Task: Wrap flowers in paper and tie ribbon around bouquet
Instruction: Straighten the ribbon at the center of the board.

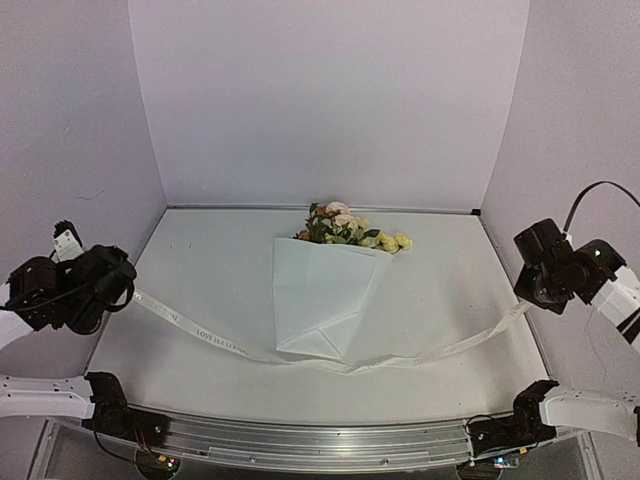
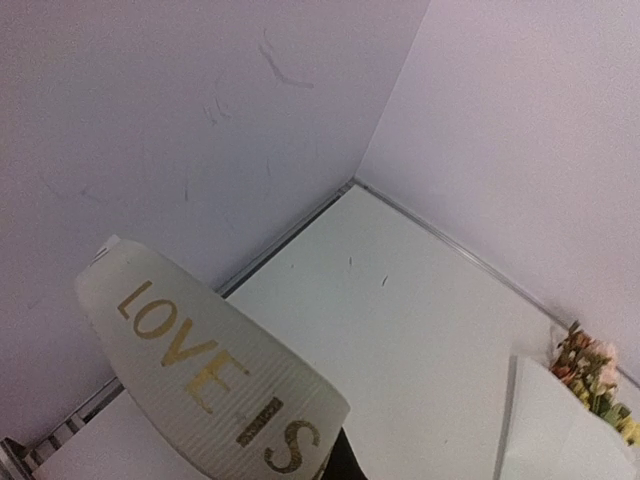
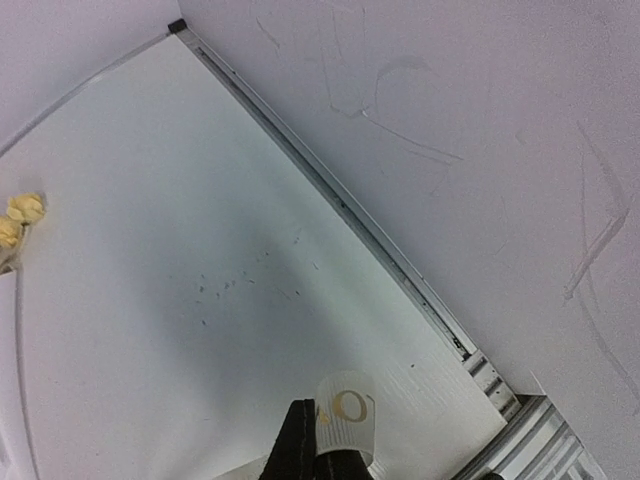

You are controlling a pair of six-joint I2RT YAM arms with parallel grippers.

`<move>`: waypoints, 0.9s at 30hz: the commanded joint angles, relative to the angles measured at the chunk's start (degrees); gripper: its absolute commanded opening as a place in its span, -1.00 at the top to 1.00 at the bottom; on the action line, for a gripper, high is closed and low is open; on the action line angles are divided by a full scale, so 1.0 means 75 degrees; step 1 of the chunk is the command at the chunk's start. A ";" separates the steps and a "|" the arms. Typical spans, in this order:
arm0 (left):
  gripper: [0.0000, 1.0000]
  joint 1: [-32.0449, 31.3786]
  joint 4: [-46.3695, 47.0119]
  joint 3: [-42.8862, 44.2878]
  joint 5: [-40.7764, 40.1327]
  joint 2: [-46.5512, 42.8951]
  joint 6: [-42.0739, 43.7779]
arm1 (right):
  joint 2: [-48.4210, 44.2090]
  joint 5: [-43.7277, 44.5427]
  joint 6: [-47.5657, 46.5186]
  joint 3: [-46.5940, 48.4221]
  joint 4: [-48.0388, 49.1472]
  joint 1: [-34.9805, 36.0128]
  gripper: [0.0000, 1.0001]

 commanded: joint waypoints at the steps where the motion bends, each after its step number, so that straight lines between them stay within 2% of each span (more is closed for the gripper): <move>1: 1.00 0.0036 0.0119 -0.1114 0.0764 0.0121 -0.1828 | 0.0733 -0.0023 0.0383 -0.0202 0.0157 -0.0084 0.76; 3: 0.98 0.0080 0.0360 -0.1416 0.0977 0.0177 -0.2023 | 0.0954 -0.0167 0.0446 -0.0265 0.0286 -0.0118 0.41; 5: 0.81 0.0163 0.0410 -0.1591 0.1109 0.0231 -0.2244 | 0.0933 -0.0348 0.0423 -0.0311 0.0387 -0.0118 -0.17; 6: 0.61 0.0205 0.0489 -0.1634 0.1208 0.0207 -0.2209 | 0.0824 -0.0579 0.0352 -0.0371 0.0531 -0.0117 -0.37; 7: 0.37 0.0226 0.0642 -0.1666 0.1326 0.0184 -0.2116 | 0.0692 -0.0933 0.0241 -0.0458 0.0704 -0.0116 -0.49; 10: -0.35 0.0265 0.1041 -0.1787 0.1644 0.0109 -0.1846 | 0.0461 -0.1738 0.0248 -0.0757 0.1133 0.0047 -0.65; 11: -0.51 0.0275 0.1182 -0.1788 0.1715 0.0082 -0.1699 | 0.0440 -0.1801 0.0317 -0.0828 0.1197 0.0223 -0.74; 13: -0.72 0.0292 0.1407 -0.1685 0.1856 0.0043 -0.1348 | 0.0503 -0.1654 0.0571 -0.0891 0.1240 0.0699 -0.91; 17: -0.82 0.0326 0.1966 -0.1121 0.2226 -0.0069 -0.0261 | 0.0623 -0.1762 0.1092 -0.1155 0.1674 0.1493 -0.92; 18: -0.79 0.0330 0.2346 -0.1008 0.2517 -0.0079 0.0368 | 0.0672 -0.1863 0.1242 -0.1239 0.1935 0.1872 -0.89; 22: -0.65 0.0330 0.3461 -0.0812 0.3995 0.0264 0.1299 | 0.1329 -0.1964 0.2074 -0.1460 0.2919 0.3134 -0.77; 25: -0.56 0.0330 0.4082 -0.0877 0.5319 0.0635 0.1285 | 0.1804 -0.2209 0.2721 -0.1727 0.3952 0.3991 -0.65; 27: -0.51 0.0330 0.4251 -0.1088 0.5826 0.0722 0.0987 | 0.2227 -0.2191 0.3139 -0.1808 0.4454 0.4454 -0.53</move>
